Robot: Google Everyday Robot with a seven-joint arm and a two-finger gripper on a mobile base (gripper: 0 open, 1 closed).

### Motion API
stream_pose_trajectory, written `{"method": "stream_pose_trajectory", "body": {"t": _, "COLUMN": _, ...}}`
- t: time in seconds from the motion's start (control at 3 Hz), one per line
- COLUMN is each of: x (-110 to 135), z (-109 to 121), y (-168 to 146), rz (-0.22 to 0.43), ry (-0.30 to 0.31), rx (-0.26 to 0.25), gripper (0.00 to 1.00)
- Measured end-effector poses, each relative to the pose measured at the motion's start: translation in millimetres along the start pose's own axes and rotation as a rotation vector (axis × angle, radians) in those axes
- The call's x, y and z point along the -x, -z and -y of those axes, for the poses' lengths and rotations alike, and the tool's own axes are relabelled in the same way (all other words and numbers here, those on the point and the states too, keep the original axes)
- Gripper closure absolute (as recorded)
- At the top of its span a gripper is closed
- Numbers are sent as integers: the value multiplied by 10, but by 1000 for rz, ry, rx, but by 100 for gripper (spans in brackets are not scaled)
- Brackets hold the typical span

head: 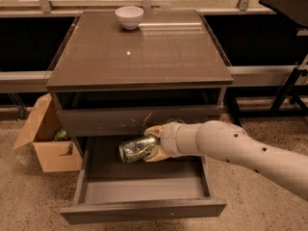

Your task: Pick green can from middle drawer and place on counter

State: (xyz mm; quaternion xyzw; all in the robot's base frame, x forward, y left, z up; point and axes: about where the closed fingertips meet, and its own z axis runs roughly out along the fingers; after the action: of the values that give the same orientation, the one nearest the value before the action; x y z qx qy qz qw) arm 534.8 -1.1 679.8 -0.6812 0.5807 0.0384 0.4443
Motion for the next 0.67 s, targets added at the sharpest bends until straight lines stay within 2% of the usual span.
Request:
{"method": "stream_pose_trajectory", "body": {"t": 0.33, "x": 216, "z": 344, "y": 370, "rz": -38, "ry": 63, "rx": -65, "gripper": 100}}
{"method": "stream_pose_trajectory", "body": {"t": 0.67, "x": 215, "z": 346, "y": 372, "rz": -38, "ry": 63, "rx": -65, "gripper": 100}}
